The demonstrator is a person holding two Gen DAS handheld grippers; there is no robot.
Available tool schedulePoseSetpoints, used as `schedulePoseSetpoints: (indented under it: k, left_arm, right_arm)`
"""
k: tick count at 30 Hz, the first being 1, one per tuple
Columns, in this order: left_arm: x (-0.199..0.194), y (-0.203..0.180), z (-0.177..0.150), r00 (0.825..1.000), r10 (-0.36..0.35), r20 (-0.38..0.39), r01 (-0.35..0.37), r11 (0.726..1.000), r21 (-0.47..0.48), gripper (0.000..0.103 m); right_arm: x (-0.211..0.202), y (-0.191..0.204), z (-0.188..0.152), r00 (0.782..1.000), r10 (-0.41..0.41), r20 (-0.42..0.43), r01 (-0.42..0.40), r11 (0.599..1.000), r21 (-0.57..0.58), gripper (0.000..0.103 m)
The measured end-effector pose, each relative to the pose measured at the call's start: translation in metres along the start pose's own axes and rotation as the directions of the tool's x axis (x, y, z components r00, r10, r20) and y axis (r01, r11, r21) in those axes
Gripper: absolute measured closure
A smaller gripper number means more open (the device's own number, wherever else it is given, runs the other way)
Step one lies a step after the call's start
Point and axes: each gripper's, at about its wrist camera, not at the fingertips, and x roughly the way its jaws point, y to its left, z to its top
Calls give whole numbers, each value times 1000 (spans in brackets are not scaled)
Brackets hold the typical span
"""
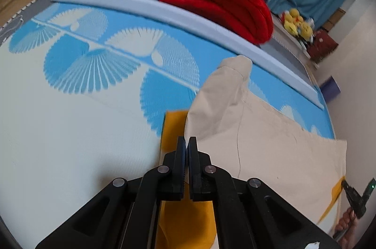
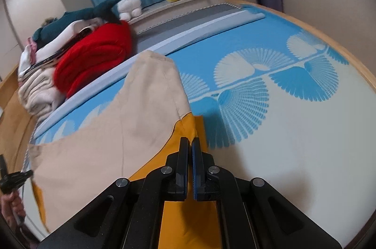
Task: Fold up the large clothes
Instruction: 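Lay the hem down over the folded hood and open both tools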
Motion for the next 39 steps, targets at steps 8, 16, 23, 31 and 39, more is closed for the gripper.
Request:
schedulePoseSetpoints:
  k: [8, 16, 23, 31, 39]
  left_arm:
    - [70, 1, 0, 970, 189, -155, -188, 982, 19, 94]
    - [42, -25, -20, 965, -25, -260, 71, 983, 169, 84]
    - [82, -13, -105, 824, 219, -523, 65, 880, 471, 83]
    - [49, 2, -139, 797, 268, -541, 111, 816, 568, 85]
    - [15, 2, -146, 833, 283, -475, 79, 789, 610, 86]
  right_arm:
    - [73, 1, -5, 980, -149, -132, 147, 989, -26, 98]
    - [53, -6, -17, 978, -110, -178, 93, 991, -96, 76]
    - [79, -15, -99, 838, -248, -487, 41, 918, -395, 75]
    - [61, -34, -115, 812, -252, -526, 30, 918, -394, 75]
    - [34, -18, -123, 842, -262, -472, 19, 888, -459, 75]
